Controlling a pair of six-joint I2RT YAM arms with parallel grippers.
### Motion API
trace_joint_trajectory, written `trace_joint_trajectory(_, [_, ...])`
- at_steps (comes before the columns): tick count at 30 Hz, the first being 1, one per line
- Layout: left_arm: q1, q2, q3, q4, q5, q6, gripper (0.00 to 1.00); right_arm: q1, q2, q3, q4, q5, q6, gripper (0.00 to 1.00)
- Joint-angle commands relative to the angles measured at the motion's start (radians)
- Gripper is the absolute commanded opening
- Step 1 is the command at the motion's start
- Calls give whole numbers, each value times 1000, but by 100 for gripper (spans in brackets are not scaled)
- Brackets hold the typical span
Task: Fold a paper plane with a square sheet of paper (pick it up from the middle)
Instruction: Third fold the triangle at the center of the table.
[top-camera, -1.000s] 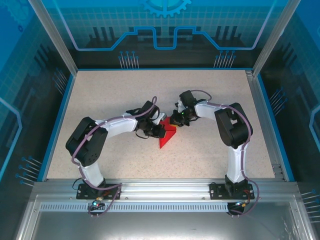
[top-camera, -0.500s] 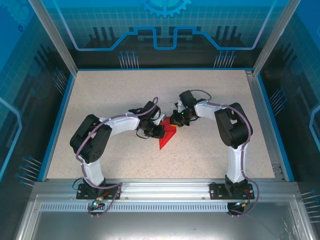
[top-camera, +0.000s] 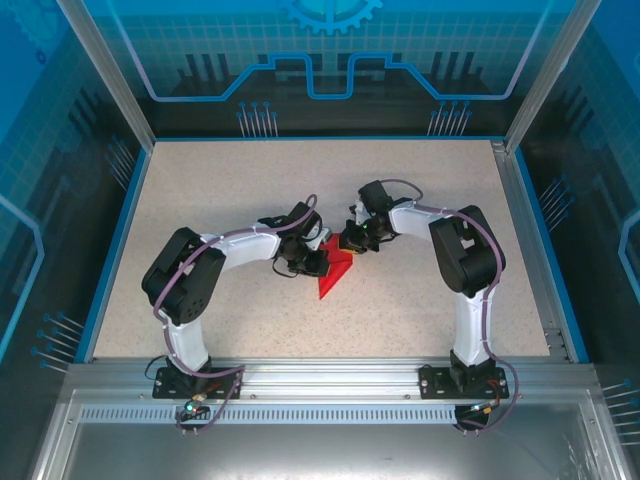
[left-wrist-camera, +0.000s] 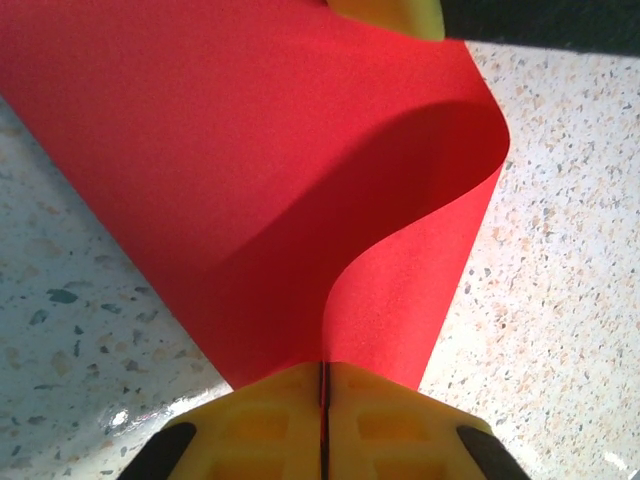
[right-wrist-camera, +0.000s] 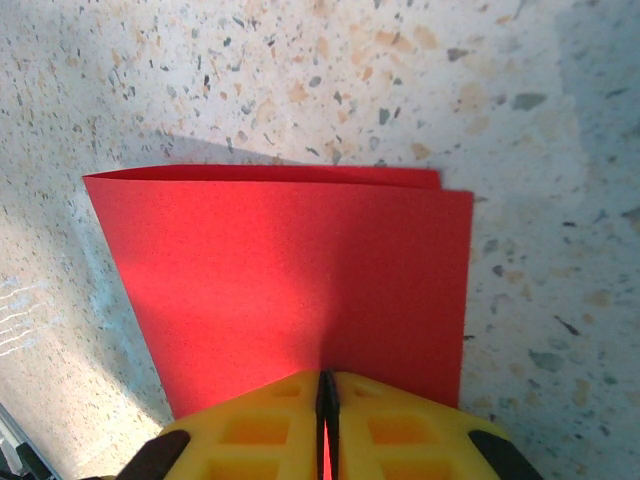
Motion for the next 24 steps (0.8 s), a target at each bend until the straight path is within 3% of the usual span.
trace_joint_trajectory(1, [9,18,23,-23,-10,18,10,15,24,6,-57,28,-9,12])
trace_joint_trajectory(24, [10,42,23,-5,-29,6,9,15,27,5,-60,33,-4,13])
